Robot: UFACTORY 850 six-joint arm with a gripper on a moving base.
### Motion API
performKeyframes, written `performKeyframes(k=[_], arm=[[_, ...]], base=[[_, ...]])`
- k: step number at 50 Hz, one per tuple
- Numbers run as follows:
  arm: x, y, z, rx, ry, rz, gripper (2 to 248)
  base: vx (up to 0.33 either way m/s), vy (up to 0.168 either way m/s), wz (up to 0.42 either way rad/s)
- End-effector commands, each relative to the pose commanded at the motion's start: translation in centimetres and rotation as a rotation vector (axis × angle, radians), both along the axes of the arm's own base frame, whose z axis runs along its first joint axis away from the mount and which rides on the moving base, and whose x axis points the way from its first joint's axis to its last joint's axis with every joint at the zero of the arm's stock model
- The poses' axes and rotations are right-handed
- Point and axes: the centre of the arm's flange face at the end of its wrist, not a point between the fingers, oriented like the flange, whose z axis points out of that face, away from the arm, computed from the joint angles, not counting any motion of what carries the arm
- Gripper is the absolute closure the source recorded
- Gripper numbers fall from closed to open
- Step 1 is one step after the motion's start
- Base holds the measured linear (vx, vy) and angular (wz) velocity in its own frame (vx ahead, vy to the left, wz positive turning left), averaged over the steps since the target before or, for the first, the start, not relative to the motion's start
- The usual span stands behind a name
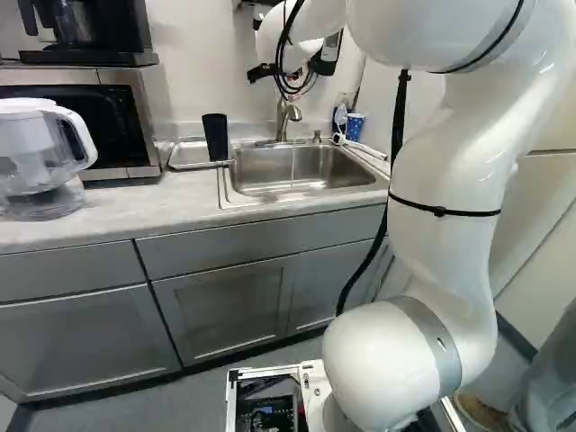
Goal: Rinse the cup and place it in the tray
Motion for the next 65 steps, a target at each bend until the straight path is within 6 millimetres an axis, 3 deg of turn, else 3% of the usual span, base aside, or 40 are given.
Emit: performKeyframes(k=[45,65], arm=[[3.5,0.6,-0.4,0.003,-0.015,0.000,3],[3.9,0.7,-0.4,0.002,-0.015,0.001,3]], base=[[0.000,0.000,0.000],[0.000,0.000,0.000]])
